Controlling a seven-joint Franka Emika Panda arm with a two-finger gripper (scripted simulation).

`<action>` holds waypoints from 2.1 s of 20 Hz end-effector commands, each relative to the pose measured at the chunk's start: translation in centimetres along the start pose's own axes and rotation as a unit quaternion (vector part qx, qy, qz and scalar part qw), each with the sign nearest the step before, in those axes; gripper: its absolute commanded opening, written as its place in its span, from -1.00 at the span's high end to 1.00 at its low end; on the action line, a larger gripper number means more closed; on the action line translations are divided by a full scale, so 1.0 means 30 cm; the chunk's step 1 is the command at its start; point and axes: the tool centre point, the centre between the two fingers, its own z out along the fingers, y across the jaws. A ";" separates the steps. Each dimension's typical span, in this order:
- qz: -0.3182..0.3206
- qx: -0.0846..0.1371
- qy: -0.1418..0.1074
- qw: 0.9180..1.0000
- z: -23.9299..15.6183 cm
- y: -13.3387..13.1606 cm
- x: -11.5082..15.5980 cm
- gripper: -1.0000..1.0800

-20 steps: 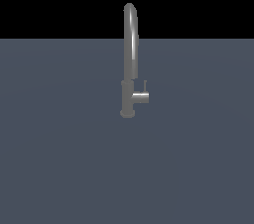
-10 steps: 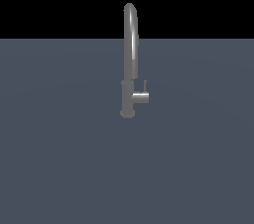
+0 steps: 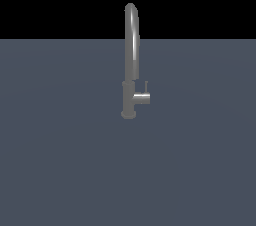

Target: Turn on the faucet by rotating a designated handle.

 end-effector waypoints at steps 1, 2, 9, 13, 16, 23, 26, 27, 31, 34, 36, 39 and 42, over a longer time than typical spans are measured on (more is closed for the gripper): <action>0.018 0.016 -0.017 1.000 0.008 0.001 0.051 1.00; 0.025 0.023 -0.024 0.999 0.012 0.002 0.072 1.00; 0.074 0.069 -0.073 0.992 0.047 0.014 0.213 1.00; 0.102 0.096 -0.102 0.985 0.075 0.025 0.293 1.00; 0.124 0.117 -0.124 0.978 0.099 0.036 0.352 1.00; 0.174 0.166 -0.175 0.955 0.169 0.068 0.486 1.00; 0.196 0.188 -0.198 0.942 0.206 0.085 0.542 1.00; 0.204 0.195 -0.205 0.937 0.219 0.091 0.560 1.00; 0.234 0.224 -0.236 0.916 0.277 0.115 0.632 1.00; 0.257 0.247 -0.260 0.897 0.327 0.135 0.685 1.00; 0.273 0.263 -0.276 0.883 0.363 0.149 0.719 1.00; 0.297 0.286 -0.301 0.860 0.423 0.170 0.769 1.00; 0.322 0.311 -0.327 0.832 0.492 0.192 0.817 1.00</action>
